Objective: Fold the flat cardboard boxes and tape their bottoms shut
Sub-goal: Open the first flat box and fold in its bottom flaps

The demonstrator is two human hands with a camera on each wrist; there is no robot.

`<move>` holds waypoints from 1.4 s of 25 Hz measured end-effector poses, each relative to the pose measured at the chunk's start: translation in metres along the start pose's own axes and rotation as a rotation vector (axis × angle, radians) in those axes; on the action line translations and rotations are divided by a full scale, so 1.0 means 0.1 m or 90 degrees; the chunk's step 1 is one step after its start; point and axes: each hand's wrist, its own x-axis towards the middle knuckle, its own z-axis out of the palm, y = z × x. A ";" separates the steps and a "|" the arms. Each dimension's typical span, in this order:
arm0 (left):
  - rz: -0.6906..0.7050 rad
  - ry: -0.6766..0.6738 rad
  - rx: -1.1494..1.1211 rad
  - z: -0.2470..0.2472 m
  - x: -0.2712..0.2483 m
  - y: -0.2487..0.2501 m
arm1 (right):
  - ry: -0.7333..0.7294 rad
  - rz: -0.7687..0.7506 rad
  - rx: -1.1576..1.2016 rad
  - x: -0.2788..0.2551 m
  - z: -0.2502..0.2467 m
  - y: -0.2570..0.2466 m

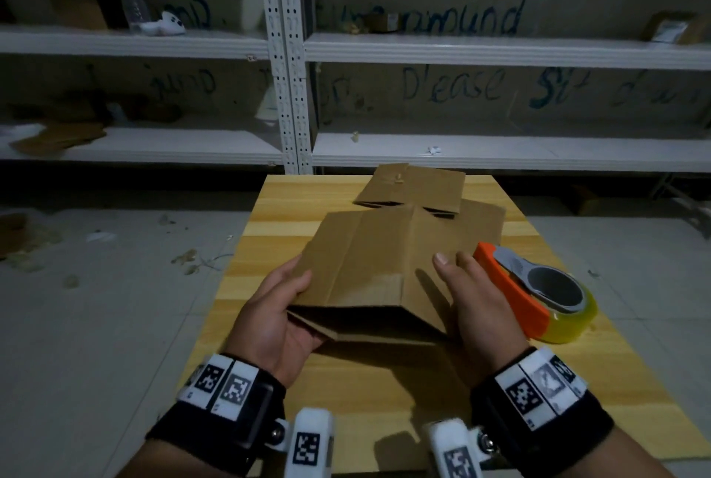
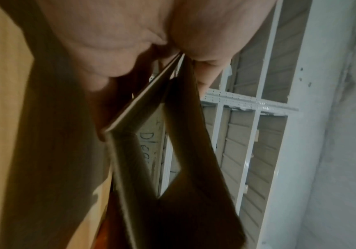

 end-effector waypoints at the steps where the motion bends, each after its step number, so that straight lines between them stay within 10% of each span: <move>1: 0.003 -0.001 0.035 0.01 -0.01 0.00 | 0.002 0.004 0.056 0.01 0.00 -0.02; 13: 0.029 -0.052 0.179 0.03 -0.05 -0.07 | -0.191 0.002 0.208 0.05 0.10 0.08; 35: 0.397 -0.131 0.400 0.12 -0.29 0.06 | -0.087 -0.369 -0.047 0.08 -0.07 0.17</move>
